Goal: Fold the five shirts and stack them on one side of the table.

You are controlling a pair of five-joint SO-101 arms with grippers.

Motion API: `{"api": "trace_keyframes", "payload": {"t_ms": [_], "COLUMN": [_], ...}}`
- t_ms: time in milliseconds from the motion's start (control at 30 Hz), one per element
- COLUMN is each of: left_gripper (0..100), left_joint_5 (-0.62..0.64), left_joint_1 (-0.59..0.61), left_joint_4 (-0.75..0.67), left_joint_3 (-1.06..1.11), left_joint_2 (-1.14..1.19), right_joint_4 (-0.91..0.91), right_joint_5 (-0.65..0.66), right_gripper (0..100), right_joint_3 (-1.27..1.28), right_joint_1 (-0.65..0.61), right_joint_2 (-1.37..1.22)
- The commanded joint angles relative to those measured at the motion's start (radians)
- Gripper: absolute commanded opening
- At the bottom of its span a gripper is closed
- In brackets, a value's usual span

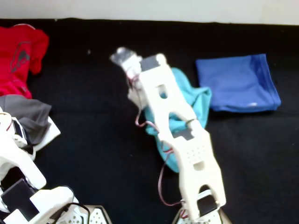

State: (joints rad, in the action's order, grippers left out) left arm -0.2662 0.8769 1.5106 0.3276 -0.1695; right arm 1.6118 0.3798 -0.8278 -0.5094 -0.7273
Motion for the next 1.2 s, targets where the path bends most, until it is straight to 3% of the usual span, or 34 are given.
{"api": "trace_keyframes", "payload": {"t_ms": [0,333,533,833,967,1167], "left_gripper": [11,11,11,11,11,11], "left_joint_5": [-0.008,-0.006,-0.005,-0.005,-0.003,-0.003], "left_joint_1": [-0.001,-0.061,-0.065,-0.065,-0.107,-0.265], "left_joint_4": [0.002,0.008,0.009,0.009,0.046,0.157], "left_joint_3": [-0.004,-0.002,-0.002,-0.004,-0.019,-0.09], "left_joint_2": [-0.031,-0.031,-0.031,-0.038,-0.041,-0.041], "right_joint_4": [0.099,0.145,0.051,-0.306,-0.318,-0.312], "right_joint_5": [0.012,0.014,0.014,0.014,0.015,0.014], "right_gripper": [0.6,0.6,0.6,0.6,0.6,0.6], "right_joint_3": [-0.189,-0.545,-0.654,-0.653,-0.61,-0.429], "right_joint_1": [0.007,-0.018,-0.064,-0.085,-0.059,0.114], "right_joint_2": [0.143,0.358,0.498,0.561,0.522,0.427]}}
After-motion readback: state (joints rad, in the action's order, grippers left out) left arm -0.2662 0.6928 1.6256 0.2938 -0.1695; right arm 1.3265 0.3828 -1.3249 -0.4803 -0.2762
